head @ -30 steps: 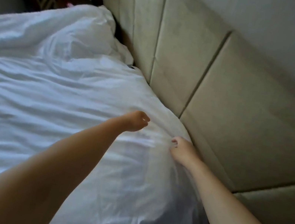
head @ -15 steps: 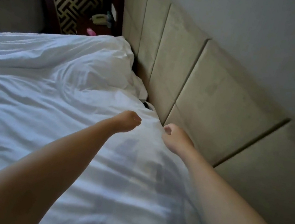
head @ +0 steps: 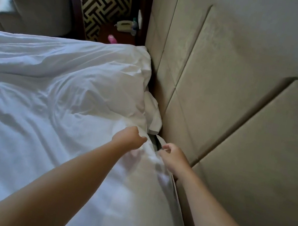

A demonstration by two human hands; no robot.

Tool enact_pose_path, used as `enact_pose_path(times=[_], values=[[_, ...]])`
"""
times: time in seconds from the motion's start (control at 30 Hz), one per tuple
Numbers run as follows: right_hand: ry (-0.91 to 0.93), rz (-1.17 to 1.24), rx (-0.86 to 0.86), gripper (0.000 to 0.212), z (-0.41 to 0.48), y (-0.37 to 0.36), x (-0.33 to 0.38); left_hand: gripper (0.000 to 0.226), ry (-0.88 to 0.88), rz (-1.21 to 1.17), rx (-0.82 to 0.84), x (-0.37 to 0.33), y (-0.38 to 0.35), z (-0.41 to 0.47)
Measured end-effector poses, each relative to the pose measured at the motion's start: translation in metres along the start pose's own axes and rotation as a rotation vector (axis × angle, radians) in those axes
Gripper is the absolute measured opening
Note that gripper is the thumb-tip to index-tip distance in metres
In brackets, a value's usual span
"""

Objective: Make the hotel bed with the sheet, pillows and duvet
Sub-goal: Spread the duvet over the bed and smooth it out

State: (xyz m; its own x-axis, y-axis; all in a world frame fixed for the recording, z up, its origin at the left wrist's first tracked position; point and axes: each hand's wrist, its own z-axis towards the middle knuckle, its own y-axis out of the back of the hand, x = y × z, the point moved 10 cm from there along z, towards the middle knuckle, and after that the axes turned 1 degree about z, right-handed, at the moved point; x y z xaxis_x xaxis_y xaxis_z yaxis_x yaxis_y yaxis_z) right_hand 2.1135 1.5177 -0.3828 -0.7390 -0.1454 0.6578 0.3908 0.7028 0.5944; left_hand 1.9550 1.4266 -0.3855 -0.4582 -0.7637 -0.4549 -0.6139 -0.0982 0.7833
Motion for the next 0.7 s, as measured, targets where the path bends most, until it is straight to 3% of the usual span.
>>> enact_pose_path(times=[0.13,0.23,0.33,0.43,0.47,0.57,0.7], values=[[-0.079,0.044,0.074,0.038,0.054,-0.032,-0.018,0.068,0.144,0.046,-0.006,0.024,-0.011,0.053],[-0.136,0.137,0.090,0.061,0.093,-0.054,-0.028,0.079,0.159,0.043,-0.042,0.030,-0.015,0.090],[-0.207,0.204,0.132,0.065,0.114,-0.070,-0.027,0.098,0.173,0.101,-0.074,0.032,-0.017,0.117],[-0.296,0.133,0.290,0.101,0.117,-0.089,-0.029,0.119,0.244,0.117,-0.070,0.045,-0.024,0.140],[-0.292,0.052,0.333,0.101,0.115,-0.092,-0.028,0.124,0.276,0.107,-0.053,0.053,-0.030,0.147],[-0.241,0.073,0.380,0.052,0.113,-0.105,-0.025,0.117,0.323,0.176,-0.002,0.065,-0.046,0.160],[-0.108,0.229,0.331,0.025,0.108,-0.111,-0.018,0.047,0.248,0.485,0.144,0.055,-0.063,0.164]])
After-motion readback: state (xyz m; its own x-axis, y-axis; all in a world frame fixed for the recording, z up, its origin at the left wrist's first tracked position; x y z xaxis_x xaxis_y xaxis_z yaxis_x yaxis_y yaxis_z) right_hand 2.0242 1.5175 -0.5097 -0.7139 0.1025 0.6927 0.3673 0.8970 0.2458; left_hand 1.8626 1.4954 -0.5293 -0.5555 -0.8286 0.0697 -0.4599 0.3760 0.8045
